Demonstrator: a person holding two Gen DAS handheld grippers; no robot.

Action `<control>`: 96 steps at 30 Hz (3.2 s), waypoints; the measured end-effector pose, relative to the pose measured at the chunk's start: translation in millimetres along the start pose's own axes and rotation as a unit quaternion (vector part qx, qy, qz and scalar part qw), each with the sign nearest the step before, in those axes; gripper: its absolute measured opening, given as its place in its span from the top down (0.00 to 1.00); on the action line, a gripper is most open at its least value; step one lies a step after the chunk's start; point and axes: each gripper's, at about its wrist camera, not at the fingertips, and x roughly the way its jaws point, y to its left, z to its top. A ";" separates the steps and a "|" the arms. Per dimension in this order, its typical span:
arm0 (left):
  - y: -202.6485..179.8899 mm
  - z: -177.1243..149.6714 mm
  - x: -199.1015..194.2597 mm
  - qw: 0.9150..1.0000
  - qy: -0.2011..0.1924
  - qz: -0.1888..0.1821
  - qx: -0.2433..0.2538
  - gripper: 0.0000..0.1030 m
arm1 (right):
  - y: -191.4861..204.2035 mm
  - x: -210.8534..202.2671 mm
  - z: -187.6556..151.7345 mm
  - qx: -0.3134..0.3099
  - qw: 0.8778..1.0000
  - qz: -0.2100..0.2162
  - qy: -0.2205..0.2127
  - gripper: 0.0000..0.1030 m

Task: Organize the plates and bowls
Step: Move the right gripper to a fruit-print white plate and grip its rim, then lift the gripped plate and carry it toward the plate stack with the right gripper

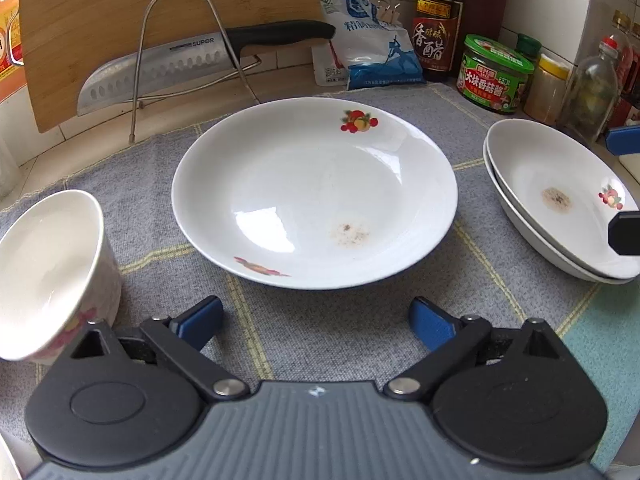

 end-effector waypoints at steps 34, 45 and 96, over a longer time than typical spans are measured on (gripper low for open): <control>5.7 4.7 10.1 0.998 -0.058 0.006 -0.012 0.00 | -27.3 181.4 98.5 -0.140 0.968 0.149 0.144 0.00; 4.7 6.7 10.4 0.998 -0.054 0.005 -0.010 0.00 | -18.8 205.8 103.0 -0.150 0.949 0.222 0.165 0.00; 6.6 11.5 11.6 0.998 -0.056 -0.006 0.001 0.01 | -17.8 232.4 134.5 -0.184 0.905 0.315 0.219 0.00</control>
